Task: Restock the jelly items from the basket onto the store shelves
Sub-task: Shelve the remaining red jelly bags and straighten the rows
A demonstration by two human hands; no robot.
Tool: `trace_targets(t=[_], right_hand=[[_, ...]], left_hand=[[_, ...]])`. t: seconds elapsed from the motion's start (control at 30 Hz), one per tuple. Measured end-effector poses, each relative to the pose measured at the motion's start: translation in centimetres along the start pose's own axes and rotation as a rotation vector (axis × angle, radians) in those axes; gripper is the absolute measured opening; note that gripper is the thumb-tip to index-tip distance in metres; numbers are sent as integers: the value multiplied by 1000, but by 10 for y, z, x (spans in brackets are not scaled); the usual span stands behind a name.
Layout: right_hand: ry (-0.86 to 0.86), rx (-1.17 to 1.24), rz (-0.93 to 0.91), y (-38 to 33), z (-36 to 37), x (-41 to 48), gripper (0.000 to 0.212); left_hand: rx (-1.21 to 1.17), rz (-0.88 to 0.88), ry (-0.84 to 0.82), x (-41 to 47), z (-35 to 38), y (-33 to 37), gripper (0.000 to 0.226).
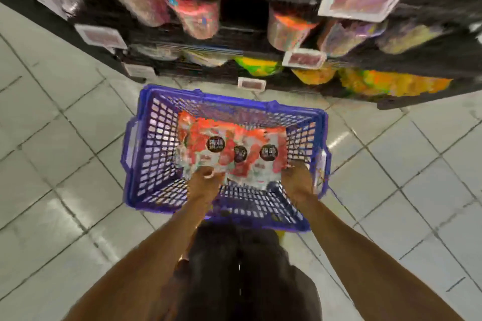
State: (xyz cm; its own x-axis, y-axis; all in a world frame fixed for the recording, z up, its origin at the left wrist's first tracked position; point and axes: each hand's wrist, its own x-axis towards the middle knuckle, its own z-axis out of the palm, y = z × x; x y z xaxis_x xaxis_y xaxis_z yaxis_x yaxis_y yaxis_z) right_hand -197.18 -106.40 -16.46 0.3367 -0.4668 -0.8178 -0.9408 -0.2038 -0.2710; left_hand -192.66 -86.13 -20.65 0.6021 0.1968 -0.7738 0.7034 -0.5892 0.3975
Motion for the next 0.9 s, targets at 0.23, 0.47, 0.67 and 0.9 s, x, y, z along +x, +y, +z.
trace_targets(t=[0.23, 0.47, 0.67, 0.9], right_hand=[[133, -174, 78, -6, 76, 95, 76], [117, -243, 199, 17, 116, 135, 101], [27, -427, 226, 26, 108, 125, 116], [77, -101, 167, 47, 97, 108, 91]], left_hand=[[249, -22, 130, 101, 43, -23, 80], [639, 16, 149, 138, 73, -30, 120], [623, 21, 27, 135, 68, -16, 108], [508, -95, -122, 138, 42, -17, 95]])
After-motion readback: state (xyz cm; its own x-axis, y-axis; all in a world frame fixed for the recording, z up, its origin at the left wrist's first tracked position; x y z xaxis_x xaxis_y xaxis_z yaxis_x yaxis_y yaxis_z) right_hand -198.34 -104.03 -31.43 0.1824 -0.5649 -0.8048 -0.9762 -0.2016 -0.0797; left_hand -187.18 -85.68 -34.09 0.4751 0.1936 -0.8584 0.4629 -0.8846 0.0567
